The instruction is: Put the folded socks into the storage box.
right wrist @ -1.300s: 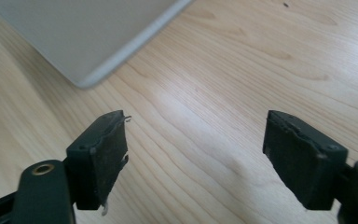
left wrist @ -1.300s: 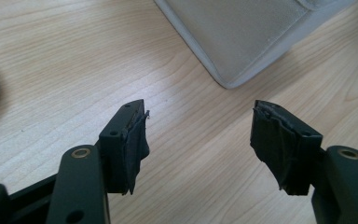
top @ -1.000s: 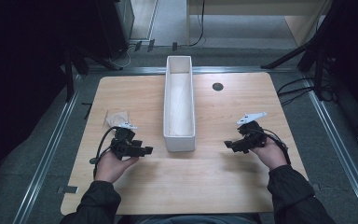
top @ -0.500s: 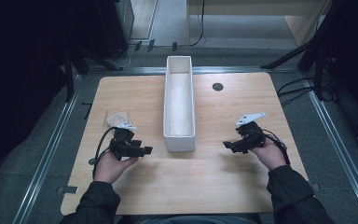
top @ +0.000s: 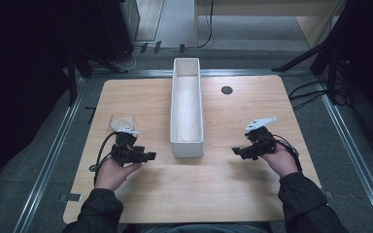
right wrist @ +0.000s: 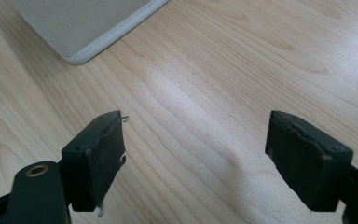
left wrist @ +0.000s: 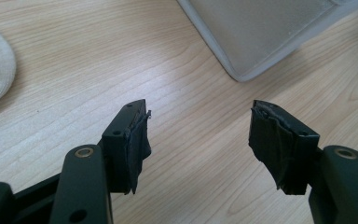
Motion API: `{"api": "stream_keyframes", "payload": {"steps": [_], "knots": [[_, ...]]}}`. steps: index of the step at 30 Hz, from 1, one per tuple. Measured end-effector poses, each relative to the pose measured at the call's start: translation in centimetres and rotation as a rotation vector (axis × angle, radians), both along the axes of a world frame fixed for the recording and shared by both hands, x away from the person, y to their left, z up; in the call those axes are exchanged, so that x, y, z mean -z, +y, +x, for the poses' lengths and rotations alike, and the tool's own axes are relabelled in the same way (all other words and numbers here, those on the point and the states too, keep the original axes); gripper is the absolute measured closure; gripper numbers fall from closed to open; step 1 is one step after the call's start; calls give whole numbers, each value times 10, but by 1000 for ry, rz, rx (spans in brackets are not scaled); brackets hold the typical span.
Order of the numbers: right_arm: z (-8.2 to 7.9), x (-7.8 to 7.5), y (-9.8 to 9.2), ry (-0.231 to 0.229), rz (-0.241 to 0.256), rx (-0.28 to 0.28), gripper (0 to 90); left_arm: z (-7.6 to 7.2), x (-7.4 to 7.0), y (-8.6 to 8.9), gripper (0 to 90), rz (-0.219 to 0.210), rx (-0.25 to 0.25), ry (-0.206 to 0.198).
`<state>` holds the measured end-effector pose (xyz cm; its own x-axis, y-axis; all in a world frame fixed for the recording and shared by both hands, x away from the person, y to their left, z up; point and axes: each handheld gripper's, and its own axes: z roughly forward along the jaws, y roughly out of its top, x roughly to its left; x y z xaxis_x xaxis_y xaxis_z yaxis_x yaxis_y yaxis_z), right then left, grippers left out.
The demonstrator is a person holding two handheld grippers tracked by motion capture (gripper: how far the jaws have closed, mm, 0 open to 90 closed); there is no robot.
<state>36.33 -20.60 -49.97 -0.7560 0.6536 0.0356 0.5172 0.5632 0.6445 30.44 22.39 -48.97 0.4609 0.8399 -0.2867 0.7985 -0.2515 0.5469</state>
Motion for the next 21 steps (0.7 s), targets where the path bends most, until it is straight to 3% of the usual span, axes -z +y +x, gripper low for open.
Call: {"api": "stream_keyframes", "payload": {"steps": [5,10,17,21], "knots": [[0,1,0,3,-5,-2,195,1,-1,5,363,1,-36,9],[0,1,0,7,-10,-6,195,0,-2,15,361,-3,-62,-16],[0,2,0,13,-12,-5,195,1,-5,26,366,0,-103,-18],[0,2,1,13,-18,-5,195,4,-4,33,353,20,-129,-17]]}}
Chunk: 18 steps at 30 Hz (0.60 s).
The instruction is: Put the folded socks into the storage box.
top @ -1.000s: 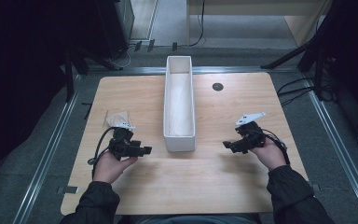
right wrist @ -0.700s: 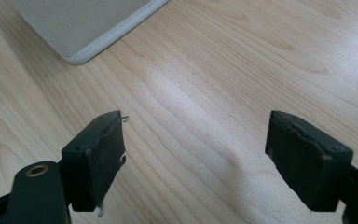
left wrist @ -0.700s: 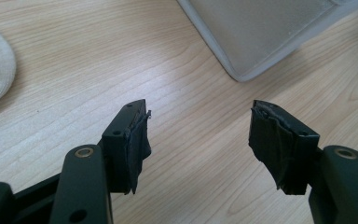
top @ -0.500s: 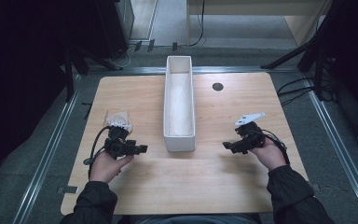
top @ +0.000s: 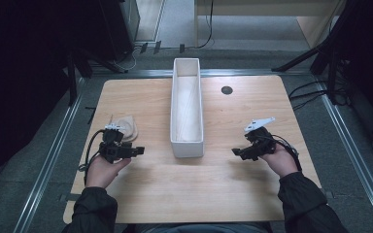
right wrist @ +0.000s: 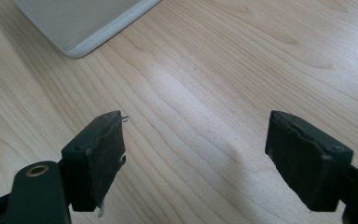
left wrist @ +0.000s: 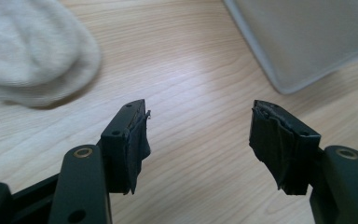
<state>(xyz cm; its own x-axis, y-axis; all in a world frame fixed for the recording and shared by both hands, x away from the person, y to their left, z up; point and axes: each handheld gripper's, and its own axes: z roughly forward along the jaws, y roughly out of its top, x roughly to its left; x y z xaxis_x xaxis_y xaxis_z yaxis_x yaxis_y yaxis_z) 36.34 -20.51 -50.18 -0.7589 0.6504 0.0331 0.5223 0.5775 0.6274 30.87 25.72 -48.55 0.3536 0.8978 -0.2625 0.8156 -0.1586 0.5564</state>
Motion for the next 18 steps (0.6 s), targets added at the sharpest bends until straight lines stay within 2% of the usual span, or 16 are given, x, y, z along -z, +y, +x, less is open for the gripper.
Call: {"api": "stream_keyframes", "payload": {"steps": [8,11,16,18], "knots": [[0,1,1,-2,-15,-7,195,12,-4,12,338,15,-66,-9],[1,1,-1,-5,-24,0,195,19,-4,15,296,14,-90,-5],[3,1,-2,-2,-22,7,195,28,-1,16,310,61,-98,-7],[2,0,-1,-7,-17,0,195,32,1,17,310,58,-104,10]]}}
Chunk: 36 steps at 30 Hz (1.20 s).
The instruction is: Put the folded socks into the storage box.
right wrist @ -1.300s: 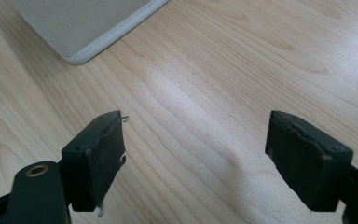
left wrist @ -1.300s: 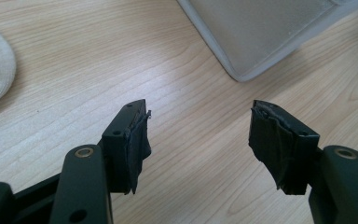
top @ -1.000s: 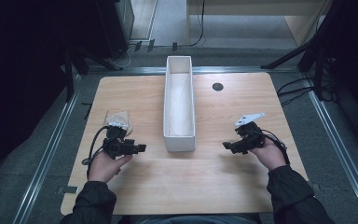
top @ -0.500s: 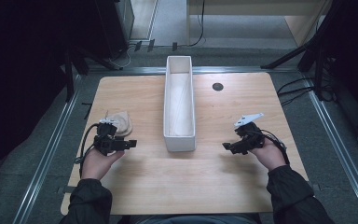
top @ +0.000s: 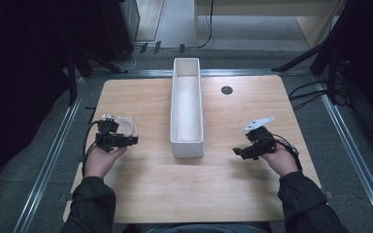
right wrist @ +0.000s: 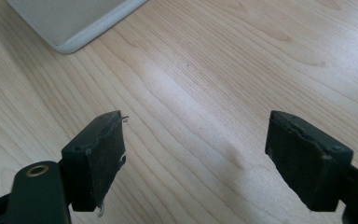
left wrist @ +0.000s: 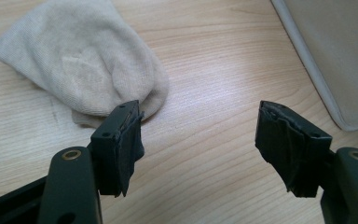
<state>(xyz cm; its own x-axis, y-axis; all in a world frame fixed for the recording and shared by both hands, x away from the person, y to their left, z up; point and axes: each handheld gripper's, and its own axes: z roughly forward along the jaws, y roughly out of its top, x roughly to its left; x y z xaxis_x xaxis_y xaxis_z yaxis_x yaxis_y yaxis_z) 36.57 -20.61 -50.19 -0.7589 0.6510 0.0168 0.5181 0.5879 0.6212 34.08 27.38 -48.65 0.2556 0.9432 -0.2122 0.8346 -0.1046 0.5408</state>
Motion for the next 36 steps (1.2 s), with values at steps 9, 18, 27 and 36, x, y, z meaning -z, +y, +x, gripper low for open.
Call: {"api": "stream_keyframes", "payload": {"steps": [9,18,27,36], "knots": [[-1,0,1,1,-6,-12,195,14,-7,7,329,-25,-36,17],[0,1,0,2,-6,-12,195,30,-15,16,329,-46,-78,51],[0,1,0,1,-12,-10,195,41,-9,24,312,-31,-141,86],[-1,0,1,-9,-20,-14,195,52,5,22,292,-18,-205,102]]}}
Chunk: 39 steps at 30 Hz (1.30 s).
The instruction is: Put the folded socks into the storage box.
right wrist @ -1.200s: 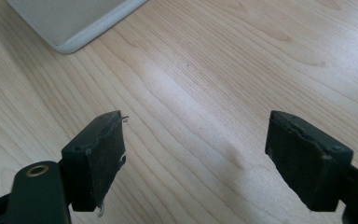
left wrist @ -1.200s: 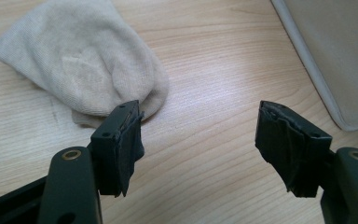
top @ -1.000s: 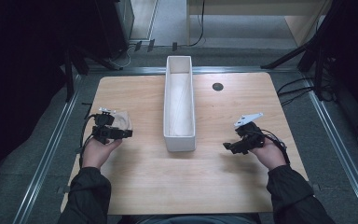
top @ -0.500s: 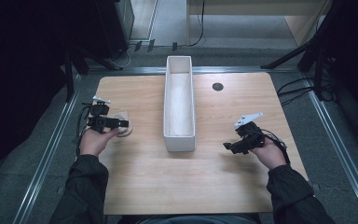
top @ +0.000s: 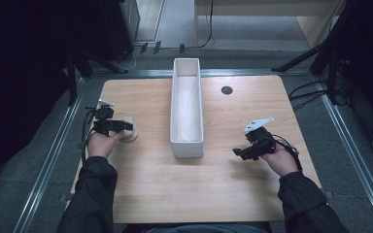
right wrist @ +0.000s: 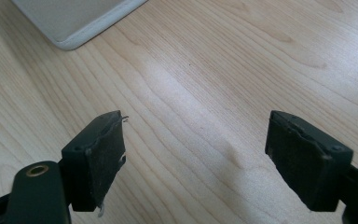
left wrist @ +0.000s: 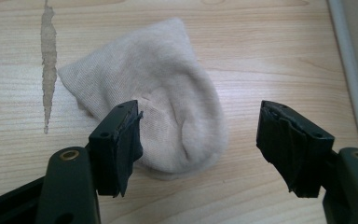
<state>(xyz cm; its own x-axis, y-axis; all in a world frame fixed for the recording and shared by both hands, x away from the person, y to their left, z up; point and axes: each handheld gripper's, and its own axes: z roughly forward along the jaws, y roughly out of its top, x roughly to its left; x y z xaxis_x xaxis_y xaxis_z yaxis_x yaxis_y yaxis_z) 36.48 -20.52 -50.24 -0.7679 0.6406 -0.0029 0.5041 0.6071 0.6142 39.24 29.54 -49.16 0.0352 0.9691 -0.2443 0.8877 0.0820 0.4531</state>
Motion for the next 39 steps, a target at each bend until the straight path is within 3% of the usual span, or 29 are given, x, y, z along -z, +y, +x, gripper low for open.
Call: {"api": "stream_keyframes", "payload": {"steps": [15,20,22,29,32,33,39], "knots": [[0,0,1,-2,-10,-10,195,12,22,-7,298,50,-32,-33],[0,0,1,-2,-12,-12,196,14,25,-14,302,125,14,-40],[0,0,2,-4,-14,-13,196,13,26,-16,338,160,26,-42],[0,0,1,-3,-14,-8,195,8,28,-20,443,219,13,-65],[0,0,1,-4,-16,-8,195,7,29,-23,481,270,26,-74],[0,0,1,-4,-17,-8,195,6,29,-23,545,271,30,-78],[0,0,0,-6,-19,-8,195,2,29,-21,657,269,32,-84]]}}
